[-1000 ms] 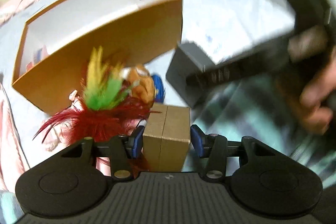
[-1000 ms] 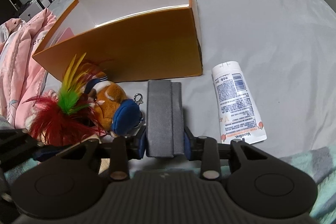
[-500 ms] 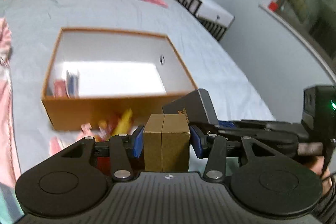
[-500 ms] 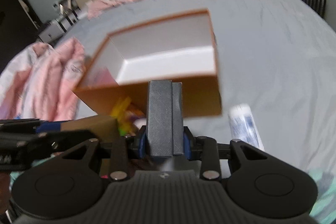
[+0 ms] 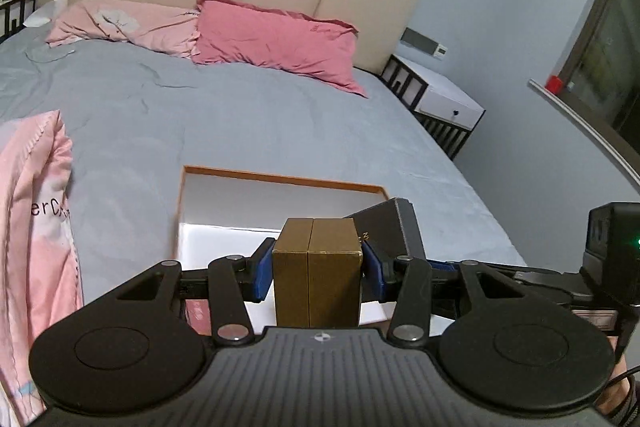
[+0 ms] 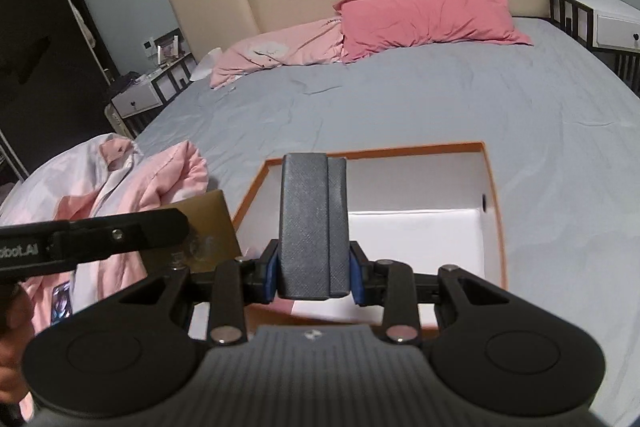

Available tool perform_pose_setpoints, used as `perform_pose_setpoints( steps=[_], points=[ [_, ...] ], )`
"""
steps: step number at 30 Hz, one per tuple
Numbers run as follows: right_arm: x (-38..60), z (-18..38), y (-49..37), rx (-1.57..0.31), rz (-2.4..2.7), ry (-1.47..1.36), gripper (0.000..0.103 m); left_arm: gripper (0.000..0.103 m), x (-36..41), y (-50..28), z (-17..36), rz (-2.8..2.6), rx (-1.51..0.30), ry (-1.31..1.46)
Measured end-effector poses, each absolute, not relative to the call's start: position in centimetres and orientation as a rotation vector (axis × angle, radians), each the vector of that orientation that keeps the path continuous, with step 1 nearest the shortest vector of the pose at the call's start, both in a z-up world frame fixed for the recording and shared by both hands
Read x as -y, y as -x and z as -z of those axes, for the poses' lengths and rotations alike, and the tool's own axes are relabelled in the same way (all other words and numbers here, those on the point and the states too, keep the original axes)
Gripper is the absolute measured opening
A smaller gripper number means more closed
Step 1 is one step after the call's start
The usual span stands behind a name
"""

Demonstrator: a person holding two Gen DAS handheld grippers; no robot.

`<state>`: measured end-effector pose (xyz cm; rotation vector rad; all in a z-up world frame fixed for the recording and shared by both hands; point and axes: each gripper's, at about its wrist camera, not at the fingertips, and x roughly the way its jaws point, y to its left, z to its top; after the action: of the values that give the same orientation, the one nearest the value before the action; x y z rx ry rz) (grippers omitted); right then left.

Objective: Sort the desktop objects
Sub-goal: 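Carry the tan box with the left gripper while the right gripper lowers the black box into the orange box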

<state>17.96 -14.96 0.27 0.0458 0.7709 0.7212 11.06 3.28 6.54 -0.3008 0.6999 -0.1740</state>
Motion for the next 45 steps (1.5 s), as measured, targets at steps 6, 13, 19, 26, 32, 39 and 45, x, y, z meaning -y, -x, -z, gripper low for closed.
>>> perform_pose_setpoints(
  steps=[6,13,19,26,32,39,45],
  points=[
    [12.3,3.8,-21.7,-0.894,-0.657,-0.010,0.036,0.052,-6.0,-13.1,-5.7,0.148,-0.709,0.359],
    [9.6,8.7,-24.1,-1.073,-0.678,-0.028,0.036,0.052,-7.2,-14.8,-4.8,0.118,-0.736,0.374],
    [7.1,10.8,-24.0,-1.156,-0.718,0.016,0.036,0.052,-7.4,-15.7,-3.9,0.110,-0.754,0.379],
    [6.4,11.3,-23.9,-1.211,-0.766,0.016,0.040,0.052,-7.6,-16.0,-3.4,0.113,-0.771,0.384],
    [7.8,10.7,-24.6,-1.247,-0.817,-0.083,0.045,0.052,-7.8,-16.0,-3.1,0.107,-0.786,0.386],
    [8.9,10.8,-26.4,-1.272,-0.780,-0.185,0.045,0.052,-8.0,-16.0,-3.1,0.102,-0.787,0.397],
    [9.4,12.7,-26.8,-1.379,-0.802,-0.331,0.039,0.052,-8.0,-16.3,-3.0,0.111,-0.791,0.406]
  ],
)
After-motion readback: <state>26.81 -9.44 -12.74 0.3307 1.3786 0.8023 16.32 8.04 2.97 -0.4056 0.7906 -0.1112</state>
